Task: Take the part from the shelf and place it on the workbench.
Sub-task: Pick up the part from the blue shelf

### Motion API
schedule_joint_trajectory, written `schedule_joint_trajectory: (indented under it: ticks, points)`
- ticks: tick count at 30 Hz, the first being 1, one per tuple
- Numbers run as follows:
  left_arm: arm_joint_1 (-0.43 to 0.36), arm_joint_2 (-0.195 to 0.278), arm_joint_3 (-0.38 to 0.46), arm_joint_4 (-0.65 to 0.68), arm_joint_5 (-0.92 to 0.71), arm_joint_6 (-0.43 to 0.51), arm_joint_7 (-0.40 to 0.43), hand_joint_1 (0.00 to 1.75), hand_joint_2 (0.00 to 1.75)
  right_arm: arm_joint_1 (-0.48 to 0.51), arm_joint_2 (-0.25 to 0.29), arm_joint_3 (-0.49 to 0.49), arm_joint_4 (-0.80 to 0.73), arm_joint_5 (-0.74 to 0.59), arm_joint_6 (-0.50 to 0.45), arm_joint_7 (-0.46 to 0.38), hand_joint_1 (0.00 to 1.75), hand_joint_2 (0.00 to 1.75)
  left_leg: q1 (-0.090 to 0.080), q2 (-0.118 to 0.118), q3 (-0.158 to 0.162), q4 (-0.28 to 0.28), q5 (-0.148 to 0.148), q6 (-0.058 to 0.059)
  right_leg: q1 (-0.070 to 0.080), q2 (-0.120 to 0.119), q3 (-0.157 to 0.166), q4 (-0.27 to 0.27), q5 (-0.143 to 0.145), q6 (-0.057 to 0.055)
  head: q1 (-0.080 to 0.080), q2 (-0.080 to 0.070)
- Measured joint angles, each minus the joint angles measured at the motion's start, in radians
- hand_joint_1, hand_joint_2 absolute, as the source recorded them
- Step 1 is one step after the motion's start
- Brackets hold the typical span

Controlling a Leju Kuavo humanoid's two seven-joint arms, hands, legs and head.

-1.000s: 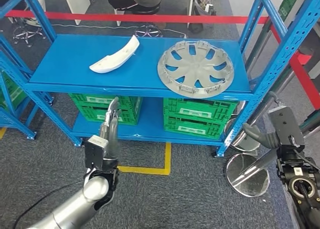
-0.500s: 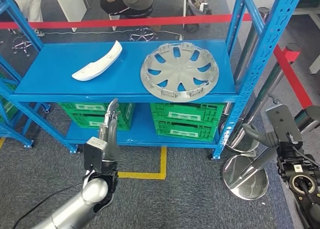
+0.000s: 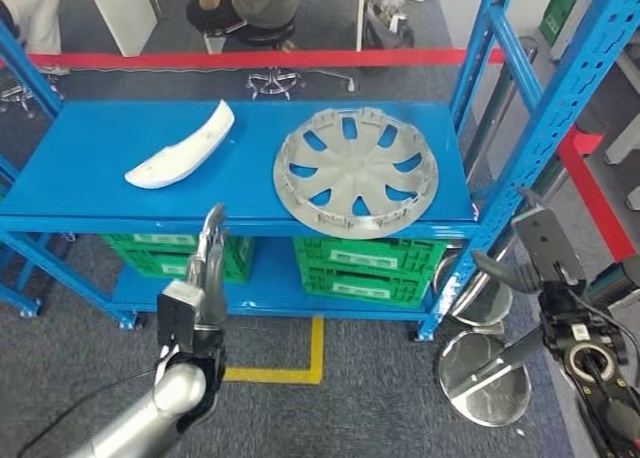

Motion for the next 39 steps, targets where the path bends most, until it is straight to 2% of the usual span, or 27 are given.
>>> schedule_joint_trajectory:
  ticks: [2,3,4,5,6,7,8,9,10,11,12,15,20,30,39]
  points:
    - [0.0,-0.001,0.0,0.0,-0.002,0.0,0.001,0.0,0.0,-0.004,0.0,0.006,0.008,0.001,0.013,0.0,0.0,1.75,0.002,-0.002,0.023,-0.002,-0.017,0.002,-0.001,-0.002,-0.088,0.126,-0.048,0.006,0.008,0.0]
    - [0.001,-0.002,0.0,0.0,-0.004,0.0,0.001,0.0,0.0,-0.005,-0.001,0.009,0.013,-0.001,0.021,0.001,0.0,1.75,0.002,-0.004,0.034,-0.001,-0.027,0.001,-0.001,-0.003,-0.126,0.165,-0.072,0.008,0.011,0.0]
    - [0.002,-0.003,0.0,0.0,-0.006,0.0,0.002,0.0,0.0,-0.005,-0.001,0.011,0.017,-0.003,0.029,0.002,0.0,1.75,0.001,-0.005,0.045,0.0,-0.036,0.0,-0.001,-0.003,-0.151,0.173,-0.081,0.01,0.012,0.0]
    - [0.003,-0.003,0.0,0.0,-0.008,0.0,0.002,0.0,0.0,-0.006,0.0,0.015,0.021,-0.006,0.037,0.001,0.0,1.75,0.001,-0.007,0.057,0.002,-0.046,-0.001,-0.001,-0.003,-0.159,0.147,-0.064,0.01,0.014,0.0]
    - [0.003,-0.004,-0.001,0.0,-0.01,0.0,0.002,0.0,0.0,-0.008,0.0,0.018,0.026,-0.008,0.044,0.0,0.0,1.75,0.001,-0.007,0.07,0.004,-0.057,-0.002,-0.001,-0.004,-0.152,0.09,-0.018,0.007,0.015,0.0]
    - [0.003,-0.005,-0.001,0.0,-0.011,0.0,0.003,0.0,0.0,-0.01,0.0,0.021,0.03,-0.01,0.049,-0.001,0.0,1.75,0.001,-0.008,0.082,0.005,-0.068,-0.004,0.0,-0.004,-0.137,0.018,0.043,0.002,0.017,0.0]
    - [0.003,-0.006,-0.001,0.0,-0.012,0.0,0.004,0.0,0.0,-0.013,0.0,0.025,0.036,-0.012,0.053,-0.002,0.0,1.75,0.001,-0.008,0.092,0.006,-0.076,-0.007,0.004,-0.005,-0.126,-0.041,0.088,-0.004,0.017,0.0]
    - [0.002,-0.007,-0.001,0.0,-0.012,0.0,0.004,0.0,0.0,-0.015,0.0,0.028,0.04,-0.013,0.056,-0.003,0.0,1.75,0.001,-0.009,0.097,0.006,-0.083,-0.011,0.008,-0.006,-0.115,-0.081,0.116,-0.012,0.019,0.0]
    - [0.003,-0.008,-0.001,0.0,-0.012,0.0,0.005,0.0,0.0,-0.017,0.0,0.031,0.045,-0.014,0.058,-0.004,0.0,1.75,0.001,-0.009,0.1,0.007,-0.087,-0.016,0.013,-0.007,-0.11,-0.098,0.13,-0.021,0.02,0.0]
    - [0.003,-0.008,-0.001,0.0,-0.012,0.0,0.006,0.0,0.0,-0.02,0.0,0.034,0.049,-0.015,0.06,-0.004,0.0,1.75,0.0,-0.01,0.101,0.008,-0.089,-0.021,0.016,-0.008,-0.107,-0.098,0.127,-0.028,0.021,0.0]
    - [0.003,-0.008,-0.001,0.0,-0.012,0.0,0.006,0.0,0.0,-0.022,0.0,0.036,0.051,-0.016,0.062,-0.006,0.0,1.75,-0.001,-0.01,0.101,0.009,-0.092,-0.023,0.015,-0.008,-0.102,-0.1,0.134,-0.03,0.021,0.0]
    - [-0.001,-0.008,-0.002,0.0,-0.009,0.0,0.006,0.0,0.0,-0.031,0.001,0.044,0.06,-0.033,0.085,-0.017,0.0,1.75,0.0,-0.008,0.103,0.011,-0.096,-0.022,0.015,-0.003,-0.101,-0.1,0.141,-0.025,0.016,0.0]
    - [-0.008,-0.008,-0.003,0.0,-0.003,0.0,0.003,0.0,0.0,-0.045,0.012,0.068,0.079,-0.059,0.151,-0.041,0.0,1.75,0.001,-0.007,0.105,-0.001,-0.098,-0.024,0.017,-0.003,-0.103,-0.099,0.135,-0.033,0.014,0.0]
    - [-0.034,-0.016,-0.011,0.001,0.019,0.0,-0.019,0.0,0.0,-0.091,0.094,0.184,0.154,-0.122,0.271,-0.078,0.0,1.75,0.007,-0.007,0.106,-0.005,-0.095,-0.036,0.019,-0.004,-0.102,-0.1,0.139,-0.041,0.015,0.0]
    - [-0.051,-0.022,-0.02,0.004,0.032,0.0,-0.026,0.0,0.0,-0.119,0.143,0.243,0.244,-0.157,0.286,-0.091,0.0,1.75,0.006,-0.007,0.106,-0.003,-0.094,-0.037,0.018,-0.004,-0.101,-0.101,0.141,-0.042,0.015,0.0]
